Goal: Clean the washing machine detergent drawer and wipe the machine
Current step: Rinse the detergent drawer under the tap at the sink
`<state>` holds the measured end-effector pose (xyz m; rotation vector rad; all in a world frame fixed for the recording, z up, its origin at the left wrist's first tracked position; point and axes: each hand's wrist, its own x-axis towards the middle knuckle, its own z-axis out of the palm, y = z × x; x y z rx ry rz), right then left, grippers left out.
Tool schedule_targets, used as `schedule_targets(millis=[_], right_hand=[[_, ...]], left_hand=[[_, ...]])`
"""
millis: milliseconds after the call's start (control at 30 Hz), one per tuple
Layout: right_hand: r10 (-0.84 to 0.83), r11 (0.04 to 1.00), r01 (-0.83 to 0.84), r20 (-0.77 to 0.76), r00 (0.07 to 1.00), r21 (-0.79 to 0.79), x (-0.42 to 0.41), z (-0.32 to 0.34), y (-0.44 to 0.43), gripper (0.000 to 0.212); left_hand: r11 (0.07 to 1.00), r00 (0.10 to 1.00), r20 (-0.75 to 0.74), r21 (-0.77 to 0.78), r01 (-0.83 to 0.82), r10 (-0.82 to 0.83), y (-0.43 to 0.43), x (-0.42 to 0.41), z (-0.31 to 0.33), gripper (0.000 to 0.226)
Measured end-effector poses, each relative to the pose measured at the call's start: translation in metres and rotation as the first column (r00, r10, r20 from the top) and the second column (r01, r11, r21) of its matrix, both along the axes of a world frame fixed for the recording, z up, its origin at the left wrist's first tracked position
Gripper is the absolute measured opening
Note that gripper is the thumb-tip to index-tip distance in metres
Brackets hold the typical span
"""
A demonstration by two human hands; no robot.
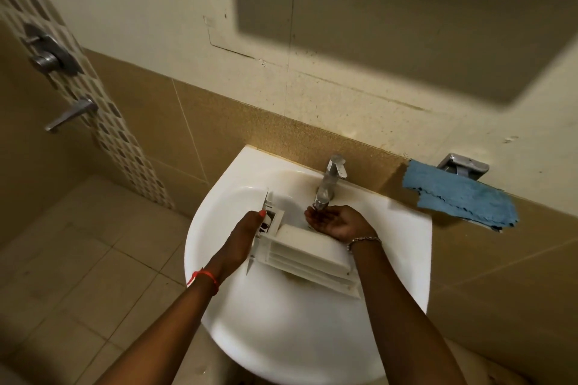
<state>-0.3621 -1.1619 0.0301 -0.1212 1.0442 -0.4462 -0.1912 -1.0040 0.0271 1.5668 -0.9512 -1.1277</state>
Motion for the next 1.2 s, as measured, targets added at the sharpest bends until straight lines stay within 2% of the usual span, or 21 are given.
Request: schedule_targets(millis=[100, 200, 267, 400, 500, 567, 633, 733, 800, 900, 1000, 1067, 1133, 1200], right_hand=[[-0.028, 1.0, 0.028, 0.048, 0.998, 0.009, 0.016, -0.009, 0.0, 0.029], [0.008, 1.0, -0.005, 0.091, 0.996, -0.027, 0.021, -0.012, 0.005, 0.02], [0.033, 0.999, -0.027, 0.125, 0.992, -0.048, 0.017, -0.014, 0.007, 0.018], [0.005, 0.999, 0.004, 0.186, 0.983, -0.05, 0.006, -0.014, 0.004, 0.018], [-0.045, 0.998, 0.054, 0.173, 0.984, -0.046, 0.001, -0.011, 0.004, 0.017], [-0.051, 0.996, 0.061, 0.162, 0.986, -0.062, 0.001, -0.011, 0.005, 0.018], [-0.052, 0.996, 0.062, 0.135, 0.99, -0.07, 0.002, -0.014, 0.005, 0.018], [-0.05, 0.996, 0.057, 0.111, 0.993, -0.065, 0.005, -0.022, 0.006, 0.025], [-0.048, 0.996, 0.056, 0.123, 0.991, -0.063, 0.008, -0.024, 0.007, 0.022], [-0.044, 0.995, 0.055, 0.126, 0.991, -0.08, 0.013, -0.022, 0.01, 0.017], [-0.02, 0.994, 0.032, 0.116, 0.993, -0.104, 0.017, -0.025, 0.01, 0.015], [-0.012, 0.994, 0.026, 0.12, 0.993, -0.11, 0.019, -0.025, 0.011, 0.016], [-0.02, 0.992, 0.036, 0.131, 0.991, -0.121, 0.02, -0.025, 0.013, 0.023], [-0.026, 0.99, 0.044, 0.141, 0.99, -0.131, 0.02, -0.025, 0.014, 0.031]], left_hand=[[1.0, 1.0, 0.02, 0.022, 0.012, -0.013, 0.012, -0.003, 0.004, 0.046], [0.998, 0.998, 0.017, 0.014, -0.059, 0.059, 0.025, -0.012, 0.012, 0.024], [0.996, 0.995, 0.048, -0.01, -0.092, 0.092, 0.034, -0.02, 0.014, 0.022], [0.99, 0.973, 0.216, -0.134, -0.051, 0.079, 0.045, -0.021, 0.001, 0.014], [0.982, 0.961, 0.273, -0.189, 0.012, 0.041, 0.046, -0.012, -0.01, 0.022], [0.982, 0.946, 0.325, -0.178, 0.062, -0.001, 0.045, -0.005, -0.009, 0.025], [0.989, 0.932, 0.358, -0.105, 0.104, -0.06, 0.045, 0.003, -0.012, 0.027], [0.988, 0.926, 0.346, 0.066, 0.137, -0.152, 0.05, 0.013, -0.011, 0.038], [0.976, 0.918, 0.335, 0.128, 0.177, -0.211, 0.052, 0.015, -0.012, 0.046], [0.935, 0.932, 0.198, 0.251, 0.251, -0.304, 0.055, 0.018, -0.004, 0.057], [0.932, 0.953, 0.094, 0.259, 0.255, -0.288, 0.05, 0.026, -0.005, 0.089], [0.932, 0.979, -0.019, 0.305, 0.197, -0.201, 0.045, 0.029, -0.001, 0.098], [0.916, 0.986, -0.112, 0.369, 0.155, -0.122, 0.039, 0.028, 0.004, 0.084], [0.91, 0.994, -0.081, 0.4, 0.105, -0.079, 0.031, 0.027, 0.003, 0.067]])
